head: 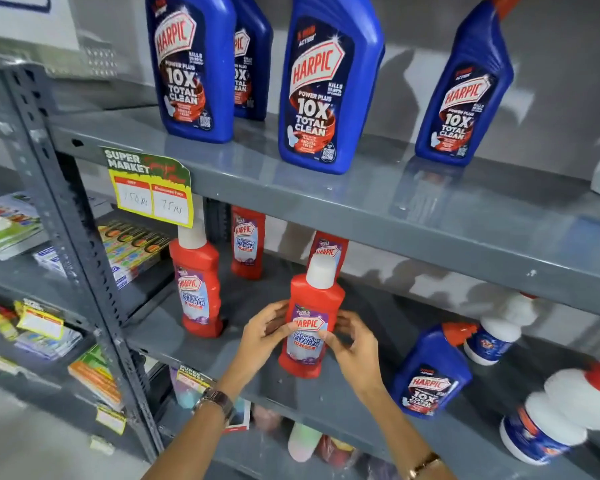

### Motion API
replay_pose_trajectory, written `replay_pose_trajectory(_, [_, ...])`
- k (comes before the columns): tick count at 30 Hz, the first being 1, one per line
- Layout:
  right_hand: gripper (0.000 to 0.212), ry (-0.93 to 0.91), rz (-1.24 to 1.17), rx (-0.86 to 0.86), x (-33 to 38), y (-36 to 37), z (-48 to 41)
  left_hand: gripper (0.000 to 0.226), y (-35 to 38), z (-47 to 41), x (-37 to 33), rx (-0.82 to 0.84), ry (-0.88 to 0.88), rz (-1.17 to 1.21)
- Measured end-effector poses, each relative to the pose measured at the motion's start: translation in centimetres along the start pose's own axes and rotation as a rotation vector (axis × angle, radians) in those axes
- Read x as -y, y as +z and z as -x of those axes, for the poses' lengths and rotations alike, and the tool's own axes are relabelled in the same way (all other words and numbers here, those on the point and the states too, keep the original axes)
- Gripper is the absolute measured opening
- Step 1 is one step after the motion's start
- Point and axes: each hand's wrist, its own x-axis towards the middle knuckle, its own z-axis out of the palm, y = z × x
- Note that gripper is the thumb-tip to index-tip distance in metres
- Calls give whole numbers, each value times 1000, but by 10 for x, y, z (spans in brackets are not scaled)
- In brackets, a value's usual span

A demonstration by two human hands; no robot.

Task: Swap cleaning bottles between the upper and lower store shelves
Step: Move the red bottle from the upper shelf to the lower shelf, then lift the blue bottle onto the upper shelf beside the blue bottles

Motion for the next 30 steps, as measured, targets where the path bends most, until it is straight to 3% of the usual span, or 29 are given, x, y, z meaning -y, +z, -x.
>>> replay_pose_trajectory(10, [31,6,-37,30,-3,0,7,35,2,3,6,18,-16,28])
replay_pose_trajectory(14, [35,17,-57,10,0,0,12,39,3,12,5,-60,1,20])
replay_pose_trajectory(18, [46,61,-82,-155,-1,-7,34,34,4,33,-4,-232,45,15])
replay_pose_trajectory(23, [34,-16,91,-359,-5,-30,67,28,40,61,-15,-325,185,-44])
replay_pose_trajectory(26, [28,-91,151,-504,0,-54,79,23,83,68,-26,-245,204,-25])
replay_pose_trajectory(30, [36,-95,107,-627,2,-101,84,26,136,69,-30,58,172,-28])
